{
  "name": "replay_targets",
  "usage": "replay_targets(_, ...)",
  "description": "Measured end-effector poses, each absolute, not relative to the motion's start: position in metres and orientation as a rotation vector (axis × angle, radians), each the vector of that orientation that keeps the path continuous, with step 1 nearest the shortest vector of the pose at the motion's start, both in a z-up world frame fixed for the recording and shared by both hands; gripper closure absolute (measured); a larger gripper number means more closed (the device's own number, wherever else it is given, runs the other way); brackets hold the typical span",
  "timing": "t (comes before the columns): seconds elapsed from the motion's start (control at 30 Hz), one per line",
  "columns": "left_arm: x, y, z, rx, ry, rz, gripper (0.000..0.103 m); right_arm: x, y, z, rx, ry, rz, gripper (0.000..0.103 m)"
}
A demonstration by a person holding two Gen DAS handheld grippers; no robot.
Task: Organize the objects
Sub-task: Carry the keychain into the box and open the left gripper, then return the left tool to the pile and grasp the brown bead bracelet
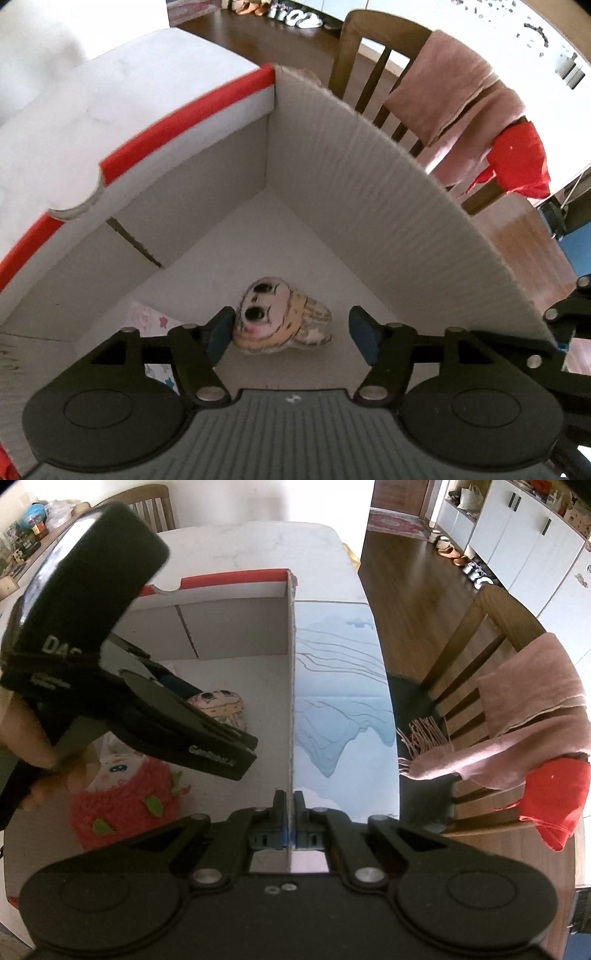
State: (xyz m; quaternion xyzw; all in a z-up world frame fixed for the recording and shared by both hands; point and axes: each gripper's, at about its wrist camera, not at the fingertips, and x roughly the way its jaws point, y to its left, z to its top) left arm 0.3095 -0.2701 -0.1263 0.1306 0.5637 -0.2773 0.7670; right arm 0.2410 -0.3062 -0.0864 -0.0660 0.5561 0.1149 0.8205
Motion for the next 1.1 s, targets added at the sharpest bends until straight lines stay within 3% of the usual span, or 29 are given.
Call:
replay_targets(0.63,0.259,-0.178,-0.038,0.105,1.038,-0.510,0.036,0.250,-0.314,-0.090,-0.101,1.190,0.219,0.102)
replay_targets(1.1,0.215,-0.065,-0.034,-0.077,1.006,-0.261,0.036,0.255,-0.312,-0.086,-0.093,1.189,0.199,0.101)
